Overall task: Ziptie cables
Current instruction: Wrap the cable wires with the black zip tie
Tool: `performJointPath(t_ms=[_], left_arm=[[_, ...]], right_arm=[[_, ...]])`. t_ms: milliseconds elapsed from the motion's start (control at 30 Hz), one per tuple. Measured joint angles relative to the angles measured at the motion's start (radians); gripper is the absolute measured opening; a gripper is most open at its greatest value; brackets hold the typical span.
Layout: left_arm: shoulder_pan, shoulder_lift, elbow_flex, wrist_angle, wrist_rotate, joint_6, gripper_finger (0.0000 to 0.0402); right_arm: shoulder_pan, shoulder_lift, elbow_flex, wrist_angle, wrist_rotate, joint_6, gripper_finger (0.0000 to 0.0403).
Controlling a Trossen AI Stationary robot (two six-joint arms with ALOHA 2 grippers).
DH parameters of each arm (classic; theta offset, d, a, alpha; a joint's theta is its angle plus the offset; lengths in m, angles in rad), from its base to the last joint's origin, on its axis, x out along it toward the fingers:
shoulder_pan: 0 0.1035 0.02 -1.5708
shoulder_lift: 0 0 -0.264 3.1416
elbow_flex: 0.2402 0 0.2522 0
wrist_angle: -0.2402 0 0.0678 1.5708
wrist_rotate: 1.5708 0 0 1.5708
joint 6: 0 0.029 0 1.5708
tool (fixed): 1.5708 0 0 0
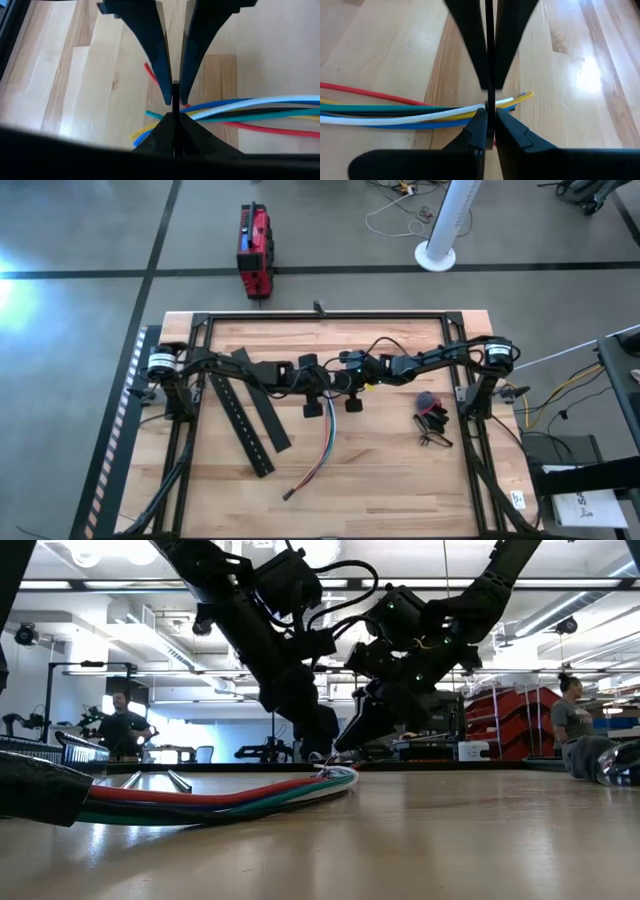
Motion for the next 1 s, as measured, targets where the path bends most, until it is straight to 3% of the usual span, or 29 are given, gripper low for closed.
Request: performJointPath(t_ms=[667,1000], left_arm=[[0.0,-0.201,-0.178,0.021,-0.026,-0.111,0.0001],[0.0,-0.181,-0.149,0.078,-0.026,-0.104,0.0067]], right_arm=[[0.0,0.0,-0.001,-0.001,-0.001,0.001,0.0009],[0.0,0.0,-0.003,-0.012,-0.001,0.001,0.0009]])
